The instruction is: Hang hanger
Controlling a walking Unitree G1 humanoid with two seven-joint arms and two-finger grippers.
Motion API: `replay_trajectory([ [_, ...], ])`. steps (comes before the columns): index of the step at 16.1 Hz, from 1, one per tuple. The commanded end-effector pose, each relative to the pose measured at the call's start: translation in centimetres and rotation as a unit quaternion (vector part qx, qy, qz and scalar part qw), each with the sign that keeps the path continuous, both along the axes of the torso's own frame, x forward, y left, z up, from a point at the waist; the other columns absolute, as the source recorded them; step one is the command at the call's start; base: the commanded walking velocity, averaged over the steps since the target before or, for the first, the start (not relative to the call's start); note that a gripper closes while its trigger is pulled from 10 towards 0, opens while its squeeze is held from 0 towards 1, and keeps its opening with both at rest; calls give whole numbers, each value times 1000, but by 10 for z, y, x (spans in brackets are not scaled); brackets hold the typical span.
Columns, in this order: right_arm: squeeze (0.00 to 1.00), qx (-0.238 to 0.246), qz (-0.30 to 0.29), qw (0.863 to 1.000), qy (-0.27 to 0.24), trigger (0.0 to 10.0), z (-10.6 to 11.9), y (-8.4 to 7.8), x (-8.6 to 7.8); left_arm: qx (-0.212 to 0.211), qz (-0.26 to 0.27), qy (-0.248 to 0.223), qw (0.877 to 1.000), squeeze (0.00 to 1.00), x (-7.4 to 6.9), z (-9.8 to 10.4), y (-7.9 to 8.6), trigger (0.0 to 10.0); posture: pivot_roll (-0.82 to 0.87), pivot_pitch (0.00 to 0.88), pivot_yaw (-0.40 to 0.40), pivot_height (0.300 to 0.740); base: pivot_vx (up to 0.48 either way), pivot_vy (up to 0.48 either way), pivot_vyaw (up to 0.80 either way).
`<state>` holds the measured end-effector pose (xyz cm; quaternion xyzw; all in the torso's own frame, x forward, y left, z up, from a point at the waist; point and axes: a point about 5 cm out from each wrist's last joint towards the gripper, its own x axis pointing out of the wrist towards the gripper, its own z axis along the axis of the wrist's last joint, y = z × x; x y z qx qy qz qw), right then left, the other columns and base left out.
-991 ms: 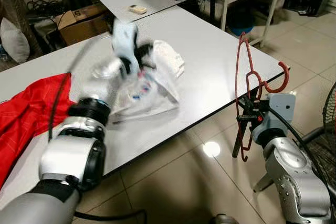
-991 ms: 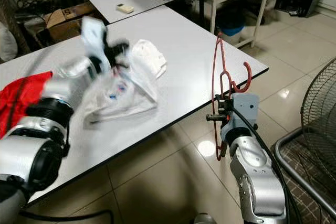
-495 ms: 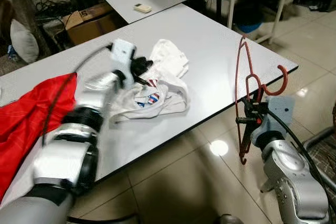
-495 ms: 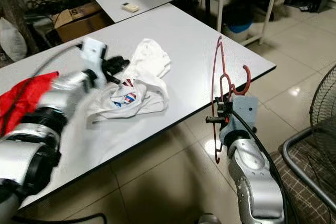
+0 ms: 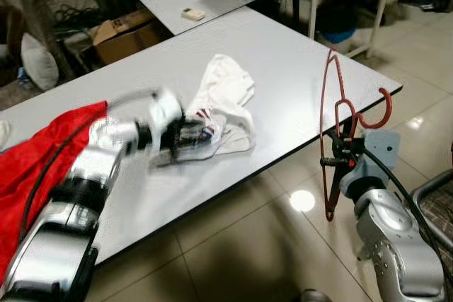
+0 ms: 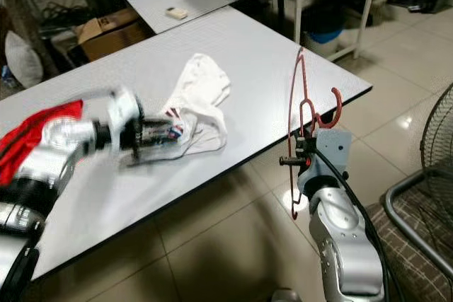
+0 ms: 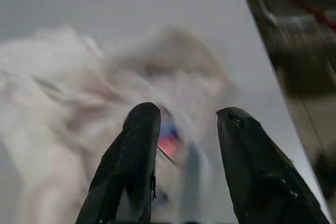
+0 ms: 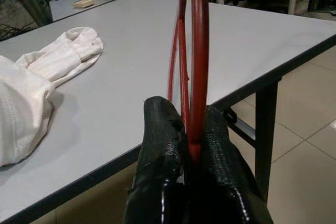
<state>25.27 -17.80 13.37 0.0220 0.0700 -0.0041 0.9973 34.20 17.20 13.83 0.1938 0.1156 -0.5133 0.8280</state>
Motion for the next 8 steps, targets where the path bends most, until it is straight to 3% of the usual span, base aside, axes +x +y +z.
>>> replay_trajectory([
  [1,0,1,4,1000,-10,10000,4,4,0,34,-1,1,999,0,-3,-1,7,10000,-144,0,234,740,0,0,0],
  [7,0,-1,7,1000,-10,10000,4,3,0,88,71,-42,993,0,2,-14,12,10000,-147,0,232,740,0,0,0],
  [8,0,-1,7,1000,-10,10000,4,3,0,84,67,-34,994,0,1,-16,10,6471,-148,0,234,740,0,0,0],
])
